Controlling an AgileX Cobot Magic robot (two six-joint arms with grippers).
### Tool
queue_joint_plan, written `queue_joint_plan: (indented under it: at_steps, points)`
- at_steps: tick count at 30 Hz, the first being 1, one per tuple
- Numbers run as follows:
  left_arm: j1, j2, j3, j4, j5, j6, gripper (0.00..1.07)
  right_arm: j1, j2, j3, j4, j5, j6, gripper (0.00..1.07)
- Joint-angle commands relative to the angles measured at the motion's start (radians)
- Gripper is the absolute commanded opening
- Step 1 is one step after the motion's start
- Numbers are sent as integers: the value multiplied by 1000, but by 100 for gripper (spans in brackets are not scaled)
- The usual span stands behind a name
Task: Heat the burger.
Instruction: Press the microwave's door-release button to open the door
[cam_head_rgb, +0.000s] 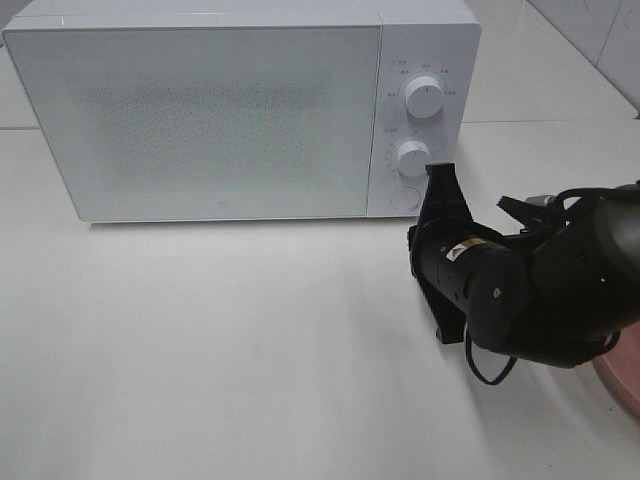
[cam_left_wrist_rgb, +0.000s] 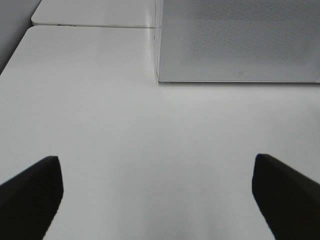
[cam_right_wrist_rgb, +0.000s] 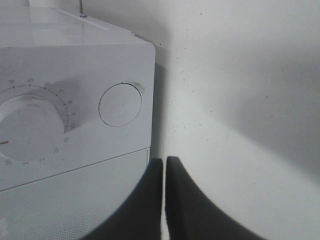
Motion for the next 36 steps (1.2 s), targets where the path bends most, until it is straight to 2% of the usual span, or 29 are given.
queue_joint_plan:
  at_steps: [1, 23, 36]
  points:
    - [1, 1, 6, -1, -2, 0, 98, -41, 24, -44, -47, 2, -5, 0]
    - [1, 1, 6, 0, -2, 0, 98, -110, 140, -215, -91, 25, -34, 0]
    - [1, 1, 6, 0, -2, 0, 98, -133, 155, -237, -96, 19, -42, 0]
